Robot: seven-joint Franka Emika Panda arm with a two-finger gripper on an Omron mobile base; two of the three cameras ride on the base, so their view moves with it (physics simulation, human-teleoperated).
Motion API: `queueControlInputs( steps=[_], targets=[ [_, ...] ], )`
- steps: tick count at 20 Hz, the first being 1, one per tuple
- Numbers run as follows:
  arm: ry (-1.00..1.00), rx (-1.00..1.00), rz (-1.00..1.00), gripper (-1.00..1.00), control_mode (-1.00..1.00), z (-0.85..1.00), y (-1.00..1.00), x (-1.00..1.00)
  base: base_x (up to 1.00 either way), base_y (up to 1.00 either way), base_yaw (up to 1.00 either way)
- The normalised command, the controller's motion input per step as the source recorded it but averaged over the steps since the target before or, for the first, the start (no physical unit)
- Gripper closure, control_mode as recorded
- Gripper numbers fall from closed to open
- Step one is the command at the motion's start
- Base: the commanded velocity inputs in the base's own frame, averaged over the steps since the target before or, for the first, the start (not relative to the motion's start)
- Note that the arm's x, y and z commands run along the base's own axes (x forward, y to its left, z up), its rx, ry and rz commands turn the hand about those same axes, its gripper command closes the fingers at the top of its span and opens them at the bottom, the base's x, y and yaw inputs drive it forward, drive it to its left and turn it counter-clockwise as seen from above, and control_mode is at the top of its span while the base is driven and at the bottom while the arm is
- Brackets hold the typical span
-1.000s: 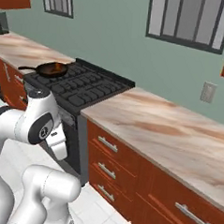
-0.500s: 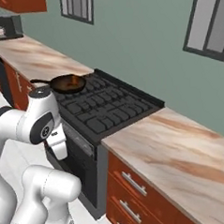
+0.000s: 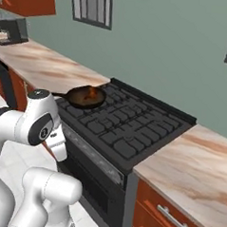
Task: Take the chicken drumsticks from the pan and place one on each plate on the dining counter.
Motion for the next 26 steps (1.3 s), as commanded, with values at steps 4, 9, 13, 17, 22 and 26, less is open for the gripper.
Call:
queueControlInputs(
  steps=[4,9,13,17,22,26],
  targets=[
    [0.0,0.0,0.0,-1.0,1.0,0.0,0.0,0.0,0.57,0.39,-0.15],
    [0.0,0.0,0.0,-1.0,1.0,0.0,0.0,0.0,0.67,0.43,-0.16],
    [0.0,0.0,0.0,-1.0,1.0,0.0,0.0,0.0,0.67,0.41,-0.16],
    [0.0,0.0,0.0,-1.0,1.0,0.0,0.0,0.0,0.57,0.25,-0.21],
    [0.0,0.0,0.0,-1.0,1.0,0.0,0.0,0.0,0.5,0.15,-0.25],
    [0.0,0.0,0.0,-1.0,1.0,0.0,0.0,0.0,0.46,0.16,-0.28]
  ],
)
